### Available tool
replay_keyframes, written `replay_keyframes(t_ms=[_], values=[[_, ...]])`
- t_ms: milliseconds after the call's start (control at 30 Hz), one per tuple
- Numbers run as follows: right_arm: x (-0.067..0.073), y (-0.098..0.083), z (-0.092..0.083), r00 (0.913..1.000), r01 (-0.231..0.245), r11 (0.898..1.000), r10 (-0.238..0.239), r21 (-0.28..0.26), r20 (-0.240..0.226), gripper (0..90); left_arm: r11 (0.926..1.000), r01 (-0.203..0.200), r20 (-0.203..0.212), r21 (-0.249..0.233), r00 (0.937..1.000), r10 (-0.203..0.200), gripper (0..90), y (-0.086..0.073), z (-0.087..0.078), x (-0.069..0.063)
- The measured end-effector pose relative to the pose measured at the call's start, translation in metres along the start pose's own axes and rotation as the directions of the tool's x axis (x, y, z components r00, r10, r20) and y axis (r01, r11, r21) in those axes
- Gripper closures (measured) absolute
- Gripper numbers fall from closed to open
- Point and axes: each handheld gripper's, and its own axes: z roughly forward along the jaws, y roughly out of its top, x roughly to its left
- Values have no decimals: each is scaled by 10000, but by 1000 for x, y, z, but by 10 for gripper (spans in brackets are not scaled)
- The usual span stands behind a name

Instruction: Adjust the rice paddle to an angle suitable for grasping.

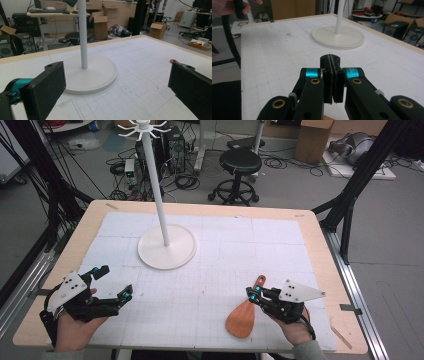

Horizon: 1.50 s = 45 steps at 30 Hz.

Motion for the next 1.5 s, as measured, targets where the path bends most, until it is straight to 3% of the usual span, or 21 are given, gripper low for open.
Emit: replay_keyframes(t_ms=[100, 133, 167, 200, 233, 300, 500, 767, 800, 833, 967, 1167, 1300, 1500], values=[[1, -4, 8, 9997, -154, 9995, 158, 273, -159, 897, 10000, 18, 20, 33, 10000, -19, 18, -1, 0, -1], [2, -9, 18, 9992, -242, 9973, 263, 690, -302, 897, 10000, -3, 38, 77, 10000, 2, 18, -1, 1, -1], [2, -9, 18, 9992, -242, 9973, 263, 690, -302, 897, 10000, -3, 38, 77, 10000, 2, 18, -1, 1, -1], [4, -13, 28, 9990, -177, 9928, 225, 1184, -398, 898, 10000, 0, 42, 85, 10000, -1, 18, -1, 1, -2], [4, -13, 28, 9990, -177, 9928, 225, 1184, -398, 898, 10000, -1, 41, 90, 10000, 1, 18, -1, 0, -2], [7, -19, 41, 9976, -194, 9841, 308, 1763, -621, 898, 10000, 1, 23, 93, 10000, -1, 18, -1, -1, -2], [13, -28, 58, 9920, -315, 9644, 622, 2627, -1095, 900, 10000, 17, -22, 97, 10000, -17, 18, -2, -3, -1], [22, -34, 72, 9881, 54, 9419, 465, 3358, -1463, 900, 9999, -93, 18, 80, 10000, 92, 18, -1, -3, -3], [25, -36, 76, 9882, 105, 9285, 472, 3713, -1457, 900, 9999, -76, 27, 88, 10000, 76, 18, -2, -2, -3], [25, -37, 77, 9880, 172, 9274, 415, 3738, -1485, 900, 9999, -74, 27, 123, 10000, 73, 18, -2, -2, -3], [25, -37, 75, 9873, 100, 9245, 512, 3812, -1502, 900, 9999, -47, 19, 139, 10000, 47, 18, -2, -2, -2], [25, -36, 69, 9879, 296, 9110, 361, 4113, -1511, 900, 9998, -58, 53, 196, 10000, 57, 18, -2, 0, -3], [23, -37, 63, 9884, 278, 9093, 370, 4152, -1472, 900, 9998, -46, 81, 167, 10000, 45, 18, -2, 0, -2], [15, -45, 40, 9900, 40, 9061, 561, 4231, -1295, 900, 9998, 11, 97, 183, 10000, -13, 18, -1, 1, -1]])
